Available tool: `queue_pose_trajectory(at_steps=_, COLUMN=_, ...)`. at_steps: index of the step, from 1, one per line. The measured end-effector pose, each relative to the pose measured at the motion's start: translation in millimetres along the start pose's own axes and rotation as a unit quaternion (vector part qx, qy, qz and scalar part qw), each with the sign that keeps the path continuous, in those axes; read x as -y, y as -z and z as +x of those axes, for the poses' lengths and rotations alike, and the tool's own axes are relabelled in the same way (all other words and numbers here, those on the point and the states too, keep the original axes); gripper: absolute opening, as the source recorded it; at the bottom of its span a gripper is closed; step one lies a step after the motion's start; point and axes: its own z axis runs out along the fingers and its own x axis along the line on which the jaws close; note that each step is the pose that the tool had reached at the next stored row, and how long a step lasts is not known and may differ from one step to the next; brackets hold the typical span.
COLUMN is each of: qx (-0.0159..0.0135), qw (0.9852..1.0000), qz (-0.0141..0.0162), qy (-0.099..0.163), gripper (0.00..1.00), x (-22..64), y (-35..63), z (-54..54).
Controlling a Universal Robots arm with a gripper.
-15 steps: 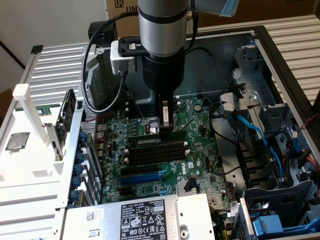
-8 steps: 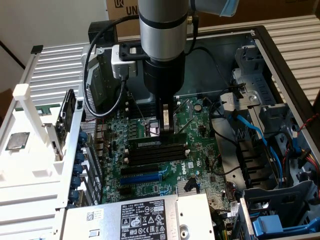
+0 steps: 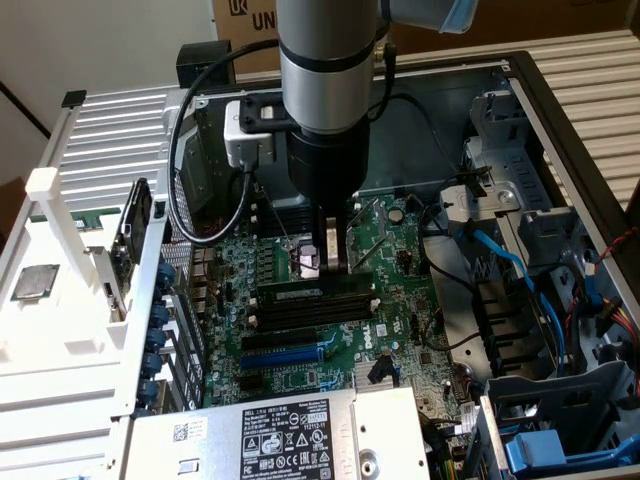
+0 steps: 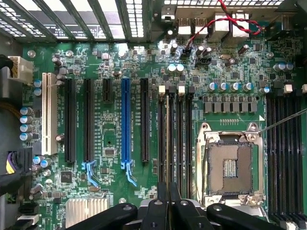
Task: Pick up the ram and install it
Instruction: 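Insert the ram into the slot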
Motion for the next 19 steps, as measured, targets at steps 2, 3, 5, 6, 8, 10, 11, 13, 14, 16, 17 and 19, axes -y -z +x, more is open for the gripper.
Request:
queue_pose_trajectory(at_steps=2, qx=-0.0001, qw=1.0, qz=0.0001, qy=0.0, gripper=0.12, x=-0.1, y=-0.4, z=-0.1)
queue_pose_trajectory(at_steps=3, qx=-0.0004, qw=1.0, qz=0.0002, qy=0.0, gripper=0.12, x=-0.2, y=-0.6, z=-0.2)
queue_pose_trajectory(at_steps=5, qx=-0.0012, qw=1.0, qz=0.0003, qy=0.0, gripper=0.12, x=-0.4, y=-1.1, z=-0.4)
queue_pose_trajectory(at_steps=6, qx=-0.0018, qw=1.0, qz=0.0004, qy=0.0, gripper=0.12, x=-0.5, y=-1.3, z=-0.9)
queue_pose_trajectory(at_steps=8, qx=-0.0036, qw=1.0, qz=0.0005, qy=0.0, gripper=0.12, x=-0.6, y=-1.6, z=-1.6)
queue_pose_trajectory(at_steps=10, qx=-0.0053, qw=1.0, qz=0.0006, qy=0.0, gripper=0.12, x=-0.7, y=-1.8, z=-2.3)
queue_pose_trajectory(at_steps=11, qx=-0.0053, qw=1.0, qz=0.0006, qy=0.0, gripper=0.12, x=-0.7, y=-1.8, z=-2.2)
queue_pose_trajectory(at_steps=13, qx=-0.0053, qw=1.0, qz=0.0006, qy=0.0, gripper=0.12, x=-1.1, y=-2.0, z=-2.2)
queue_pose_trajectory(at_steps=14, qx=-0.0053, qw=1.0, qz=0.0006, qy=0.0, gripper=0.12, x=-1.5, y=-2.3, z=-2.2)
queue_pose_trajectory(at_steps=16, qx=-0.0053, qw=1.0, qz=0.0006, qy=0.0, gripper=0.12, x=-2.2, y=-2.6, z=-2.2)
queue_pose_trajectory(at_steps=17, qx=-0.0054, qw=1.0, qz=0.0006, qy=0.0, gripper=0.12, x=-2.2, y=-2.6, z=-2.1)
queue_pose_trajectory(at_steps=19, qx=-0.0051, qw=1.0, qz=0.0007, qy=0.0, gripper=0.12, x=-2.3, y=-3.5, z=-2.1)
